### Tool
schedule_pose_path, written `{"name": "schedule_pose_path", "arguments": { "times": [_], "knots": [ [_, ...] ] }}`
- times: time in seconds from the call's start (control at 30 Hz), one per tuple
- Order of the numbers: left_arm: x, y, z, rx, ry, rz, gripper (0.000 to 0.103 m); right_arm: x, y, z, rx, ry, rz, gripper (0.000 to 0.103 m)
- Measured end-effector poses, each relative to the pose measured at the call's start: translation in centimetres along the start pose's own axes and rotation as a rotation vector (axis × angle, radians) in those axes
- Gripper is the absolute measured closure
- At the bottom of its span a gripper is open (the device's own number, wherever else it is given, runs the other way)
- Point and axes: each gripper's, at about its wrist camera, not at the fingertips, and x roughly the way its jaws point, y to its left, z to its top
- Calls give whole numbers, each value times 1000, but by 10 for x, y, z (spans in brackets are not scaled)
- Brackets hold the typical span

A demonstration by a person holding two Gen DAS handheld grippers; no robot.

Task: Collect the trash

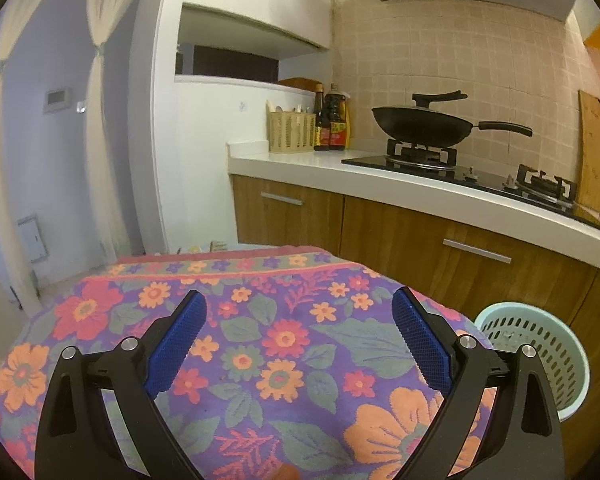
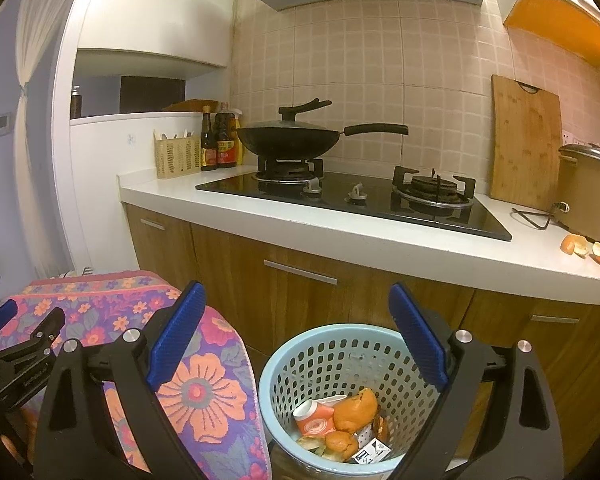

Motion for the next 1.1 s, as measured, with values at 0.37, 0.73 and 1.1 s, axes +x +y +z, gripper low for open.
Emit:
{"name": "schedule_pose_path", "arguments": {
  "times": [0.37,0.73,1.1],
  "knots": [
    [-2,3,2,-12,-11,-5,11,1,-1,-2,-1,3,-1,15],
    [0,3,2,-8,-7,-11,11,2,-2,-5,1,12,-6,15],
    [-1,3,2,-9,-9,-11,11,5,-4,-6,4,16,-5,15]
  ]
}}
